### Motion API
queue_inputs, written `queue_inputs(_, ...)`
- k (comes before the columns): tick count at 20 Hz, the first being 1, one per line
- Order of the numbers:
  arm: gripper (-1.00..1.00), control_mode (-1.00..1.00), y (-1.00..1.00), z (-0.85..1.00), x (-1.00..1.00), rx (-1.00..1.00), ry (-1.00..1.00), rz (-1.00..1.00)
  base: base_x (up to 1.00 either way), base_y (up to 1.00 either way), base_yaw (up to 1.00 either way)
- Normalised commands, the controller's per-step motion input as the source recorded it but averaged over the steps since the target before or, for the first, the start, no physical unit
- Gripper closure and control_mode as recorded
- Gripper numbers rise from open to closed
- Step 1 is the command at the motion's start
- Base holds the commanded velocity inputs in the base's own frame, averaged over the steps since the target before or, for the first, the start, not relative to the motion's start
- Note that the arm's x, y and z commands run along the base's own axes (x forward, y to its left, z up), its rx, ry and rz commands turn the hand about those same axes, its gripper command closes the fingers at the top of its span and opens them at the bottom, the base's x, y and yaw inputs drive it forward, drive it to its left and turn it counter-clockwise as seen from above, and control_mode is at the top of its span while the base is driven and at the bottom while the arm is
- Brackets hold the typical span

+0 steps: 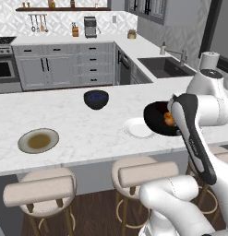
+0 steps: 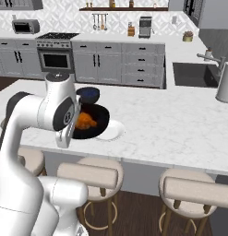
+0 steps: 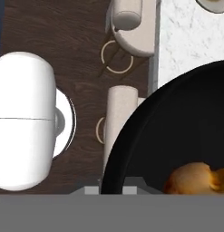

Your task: Pick the chicken drumstick and avocado from their plates and place them in the bowl. Then put the bowl in the fridge.

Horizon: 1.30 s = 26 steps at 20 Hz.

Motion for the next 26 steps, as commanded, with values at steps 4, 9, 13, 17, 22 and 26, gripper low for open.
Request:
queue_inputs(4, 1.0, -1.0, -0.04, 0.0, -0.04, 0.0, 0.01, -0.05, 0.0, 0.0, 0.0)
queue_inputs(9, 1.0, -1.0, 0.0, 0.0, -0.03, -0.01, 0.0, 0.0, 0.0, 0.0, 0.0)
queue_inputs(13, 1.0, -1.0, 0.01, 0.0, 0.0, -0.01, 0.0, 0.0, 0.0, 0.0, 0.0)
queue_inputs(17, 1.0, 1.0, 0.0, 0.0, 0.0, 0.0, 0.0, 0.0, -0.18, 0.0, 0.0)
queue_inputs(22, 1.0, 1.0, 0.0, 0.0, 0.0, 0.0, 0.0, 0.0, -0.97, 0.35, 0.09)
queue_inputs(26, 1.0, 1.0, 0.0, 0.0, 0.0, 0.0, 0.0, 0.0, -0.22, 0.61, 0.78)
